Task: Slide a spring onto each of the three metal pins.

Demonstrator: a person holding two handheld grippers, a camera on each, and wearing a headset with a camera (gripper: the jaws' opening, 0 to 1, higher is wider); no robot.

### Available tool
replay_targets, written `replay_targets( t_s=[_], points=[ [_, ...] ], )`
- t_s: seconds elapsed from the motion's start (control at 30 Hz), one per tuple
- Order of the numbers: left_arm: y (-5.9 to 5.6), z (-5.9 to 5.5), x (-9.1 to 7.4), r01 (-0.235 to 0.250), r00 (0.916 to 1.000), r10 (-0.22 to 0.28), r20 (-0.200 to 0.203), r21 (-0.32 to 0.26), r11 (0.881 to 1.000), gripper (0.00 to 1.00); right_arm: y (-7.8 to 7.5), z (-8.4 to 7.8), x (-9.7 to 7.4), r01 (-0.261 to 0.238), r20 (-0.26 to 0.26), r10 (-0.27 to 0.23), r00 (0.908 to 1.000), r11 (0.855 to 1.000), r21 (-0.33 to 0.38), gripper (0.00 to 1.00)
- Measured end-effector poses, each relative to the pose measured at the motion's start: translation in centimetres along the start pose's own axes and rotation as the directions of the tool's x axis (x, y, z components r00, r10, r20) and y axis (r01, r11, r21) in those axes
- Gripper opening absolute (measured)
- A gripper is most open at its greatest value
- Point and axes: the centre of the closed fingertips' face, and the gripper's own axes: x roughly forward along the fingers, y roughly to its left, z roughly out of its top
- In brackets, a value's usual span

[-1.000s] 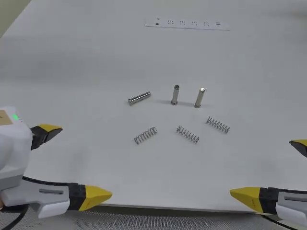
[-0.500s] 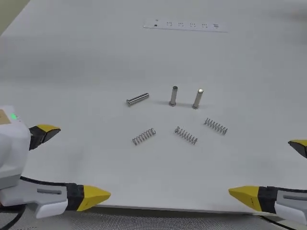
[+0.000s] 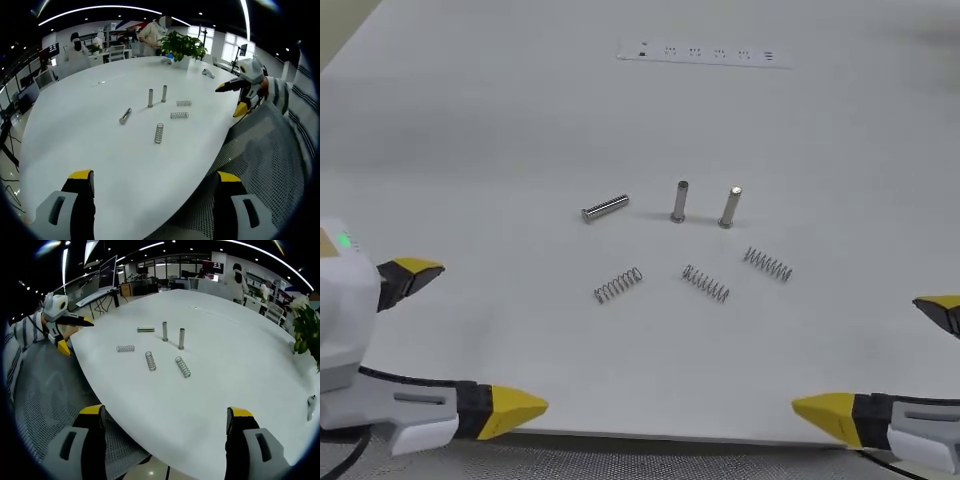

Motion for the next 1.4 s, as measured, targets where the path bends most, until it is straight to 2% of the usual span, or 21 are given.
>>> replay_targets(
  t_s=[0.13, 0.3, 0.57, 1.1, 1.4],
  points=[
    [0.4, 0.5, -0.1, -0.008, 0.9997, 0.008, 0.021, -0.008, 1.0, 0.98, -0.2, 0.3, -0.1, 0.006, 0.009, -0.006, 0.9999, 1.0, 0.007, 1.0],
    [0.5, 0.6, 0.0, -0.002, 0.9999, 0.002, 0.013, 0.002, 1.0, 0.98, -0.3, 0.5, -0.2, 0.008, 0.011, -0.008, 0.9999, 1.0, 0.013, 1.0],
    [0.4, 1.1, 0.2, 0.016, 0.9996, -0.016, 0.025, -0.002, 1.0, 0.98, -0.3, 0.9, -0.4, 0.012, 0.018, -0.012, 0.9998, 1.0, 0.013, 1.0],
    [0.3, 2.3, 0.7, 0.038, 0.9989, -0.039, 0.027, 0.038, 0.999, 0.98, -0.9, 0.9, -0.6, 0.034, 0.015, -0.034, 0.9993, 0.999, -0.001, 1.0],
    [0.8, 3.0, 1.3, 0.045, 0.9985, -0.047, 0.029, 0.048, 0.998, 0.98, -1.0, 1.2, -0.8, 0.038, 0.017, -0.038, 0.9991, 0.999, 0.0, 1.0]
  ],
)
